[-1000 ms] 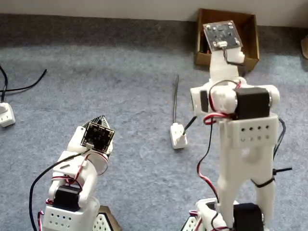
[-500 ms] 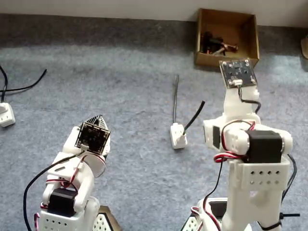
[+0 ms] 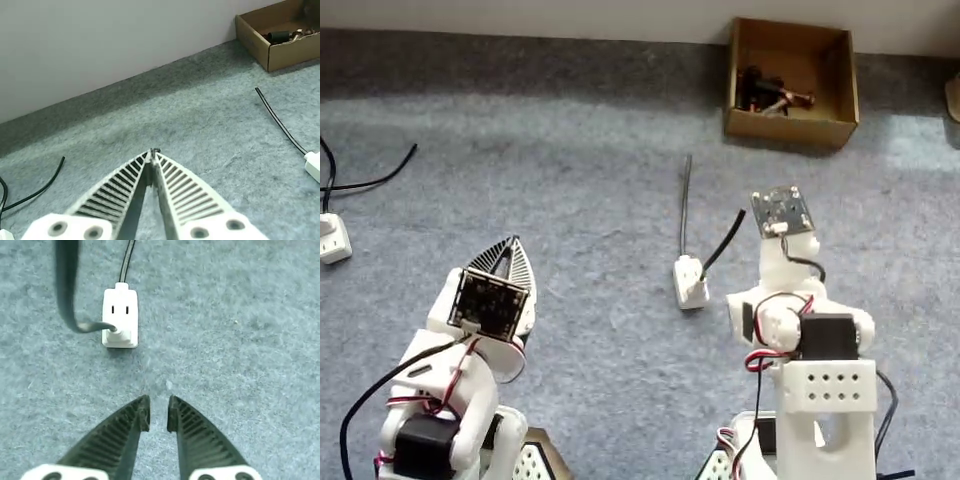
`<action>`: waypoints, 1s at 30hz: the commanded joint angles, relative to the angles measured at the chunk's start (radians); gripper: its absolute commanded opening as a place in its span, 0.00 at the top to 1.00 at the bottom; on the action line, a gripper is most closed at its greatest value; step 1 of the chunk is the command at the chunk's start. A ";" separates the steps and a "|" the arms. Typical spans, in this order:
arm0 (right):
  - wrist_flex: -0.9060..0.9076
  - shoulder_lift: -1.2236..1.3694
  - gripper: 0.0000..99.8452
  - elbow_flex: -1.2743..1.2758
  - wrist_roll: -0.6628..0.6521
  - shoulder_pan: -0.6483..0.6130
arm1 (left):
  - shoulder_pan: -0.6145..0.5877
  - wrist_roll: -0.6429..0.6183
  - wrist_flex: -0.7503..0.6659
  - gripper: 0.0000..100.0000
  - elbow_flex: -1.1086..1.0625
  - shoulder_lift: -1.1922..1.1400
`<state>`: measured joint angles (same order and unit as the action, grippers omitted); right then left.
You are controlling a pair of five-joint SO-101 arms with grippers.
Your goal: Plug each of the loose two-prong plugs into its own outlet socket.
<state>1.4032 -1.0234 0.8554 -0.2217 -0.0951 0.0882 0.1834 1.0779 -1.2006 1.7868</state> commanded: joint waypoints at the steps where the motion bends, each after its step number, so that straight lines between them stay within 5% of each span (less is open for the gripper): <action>1: -0.091 -0.039 0.94 0.068 -0.018 0.010 | -0.005 -0.009 0.005 0.99 0.107 -0.120; 23: -0.386 -0.041 0.94 0.415 -0.012 0.136 | 0.231 -0.015 0.035 0.99 0.736 -1.041; 30: -0.387 -0.041 0.94 0.421 -0.011 0.186 | 0.254 -0.132 0.060 0.99 0.901 -1.247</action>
<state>1.0334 -1.0495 1.2820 -0.2309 0.0522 0.3261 0.1005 1.1193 -0.4058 0.5961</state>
